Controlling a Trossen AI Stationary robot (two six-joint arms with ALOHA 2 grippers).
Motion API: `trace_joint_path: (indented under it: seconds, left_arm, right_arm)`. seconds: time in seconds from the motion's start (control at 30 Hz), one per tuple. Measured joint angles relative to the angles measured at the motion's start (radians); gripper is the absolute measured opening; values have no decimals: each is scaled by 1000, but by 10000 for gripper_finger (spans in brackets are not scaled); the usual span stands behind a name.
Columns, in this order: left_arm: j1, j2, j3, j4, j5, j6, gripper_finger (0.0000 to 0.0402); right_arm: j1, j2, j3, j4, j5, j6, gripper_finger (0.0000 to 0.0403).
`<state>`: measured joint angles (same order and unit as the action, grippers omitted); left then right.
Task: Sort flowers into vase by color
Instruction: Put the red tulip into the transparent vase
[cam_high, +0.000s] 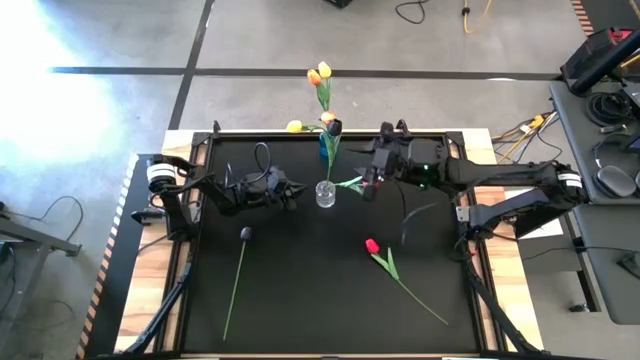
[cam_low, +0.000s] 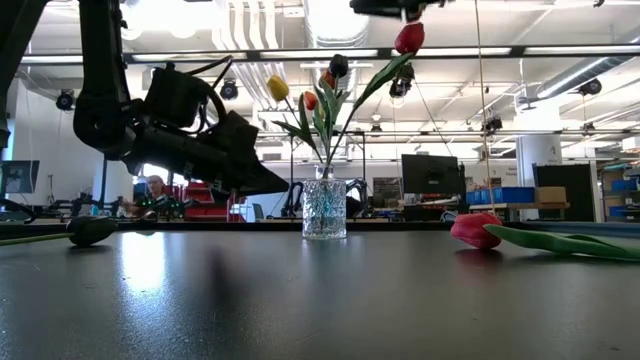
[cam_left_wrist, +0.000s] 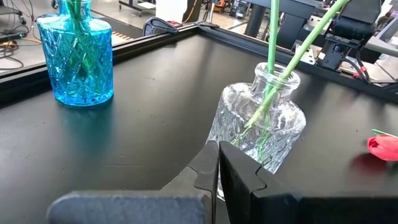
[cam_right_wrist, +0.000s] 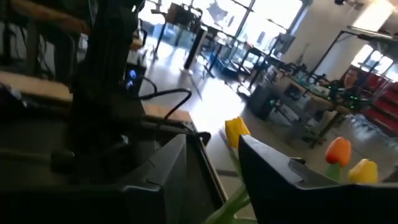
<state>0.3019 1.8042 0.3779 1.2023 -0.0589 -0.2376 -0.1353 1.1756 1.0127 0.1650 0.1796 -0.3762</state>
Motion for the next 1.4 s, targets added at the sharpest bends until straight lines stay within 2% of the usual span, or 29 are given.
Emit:
trace_joint_path:
  seconds: [0.13,0.23,0.27,0.57,0.9,1.07,1.23,1.33,1.4]
  left_arm:
    - [0,0,0,0,0,10,0]
    - [0,0,0,1,0,11,0]
    - [0,0,0,1,0,11,0]
    - [0,0,-1,1,0,16,0]
    - [0,0,-1,2,0,15,0]
    - [0,0,-1,6,0,15,0]
    - [0,0,-1,8,0,16,0]
    - [0,0,-1,9,8,16,0]
    - [0,0,-1,9,19,24,0]
  right_arm:
    - [87,-11,31,-102,124,-71,82]
    - [121,-29,2,-96,151,-82,26]
    - [124,-33,-17,-80,154,-81,19]
    - [114,-22,-133,172,159,-129,9]
    - [81,6,-151,205,104,-95,9]
    - [81,12,-149,240,107,-147,9]
    - [84,-39,-94,135,117,-134,9]
    - [97,-79,-15,-63,152,-54,9]
    - [112,-97,50,-256,162,9,9]
